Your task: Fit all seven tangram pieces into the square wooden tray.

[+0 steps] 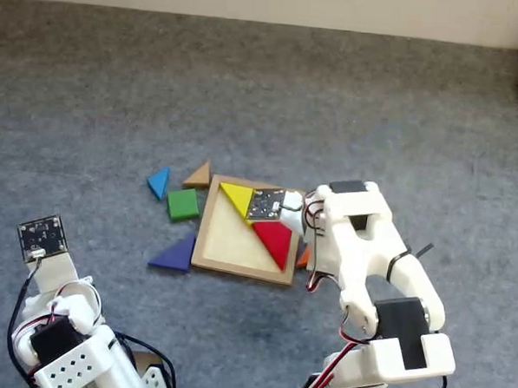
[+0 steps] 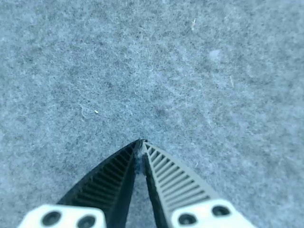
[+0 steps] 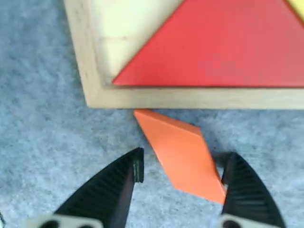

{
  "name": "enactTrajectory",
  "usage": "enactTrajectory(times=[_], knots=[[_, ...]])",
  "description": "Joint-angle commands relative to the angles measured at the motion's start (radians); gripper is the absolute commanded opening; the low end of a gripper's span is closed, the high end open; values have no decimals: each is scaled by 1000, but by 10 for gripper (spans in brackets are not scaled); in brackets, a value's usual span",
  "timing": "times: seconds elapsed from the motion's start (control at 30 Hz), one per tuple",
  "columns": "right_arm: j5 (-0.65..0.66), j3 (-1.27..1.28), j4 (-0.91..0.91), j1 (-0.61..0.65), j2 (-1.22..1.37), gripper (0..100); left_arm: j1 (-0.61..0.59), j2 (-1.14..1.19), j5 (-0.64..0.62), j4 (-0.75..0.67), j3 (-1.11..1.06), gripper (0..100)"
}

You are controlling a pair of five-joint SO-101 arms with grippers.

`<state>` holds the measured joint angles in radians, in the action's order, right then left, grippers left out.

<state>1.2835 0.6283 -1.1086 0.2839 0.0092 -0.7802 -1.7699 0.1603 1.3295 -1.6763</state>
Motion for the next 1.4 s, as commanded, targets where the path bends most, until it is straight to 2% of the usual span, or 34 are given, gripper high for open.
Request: enactTrajectory(times=[0.0,0.07,0.23,0.37,0.57,0.67,0.83,1.07,1.23,1.37], knots=[[6,13,-4,16,-18,238,-15,-64,0,11,-21,8],[6,15,-5,16,-19,224,-15,-64,0,11,-21,8],[6,15,-5,16,-19,94,-15,-64,0,11,-21,8],[6,15,-5,7,-19,37,-15,-64,0,11,-21,8],[6,13,-15,-53,-22,6,-15,-64,0,11,-21,8],[6,8,-81,-90,-25,6,-15,-64,0,11,-21,8],[-12,-12,-157,-111,-177,6,-15,-64,0,11,-21,8],[-247,7,-170,-67,-452,6,-13,-64,0,11,-21,8],[-433,35,-162,48,-493,6,-8,-64,0,11,-21,8],[-629,31,-156,128,-492,6,-7,-64,0,11,-21,8]])
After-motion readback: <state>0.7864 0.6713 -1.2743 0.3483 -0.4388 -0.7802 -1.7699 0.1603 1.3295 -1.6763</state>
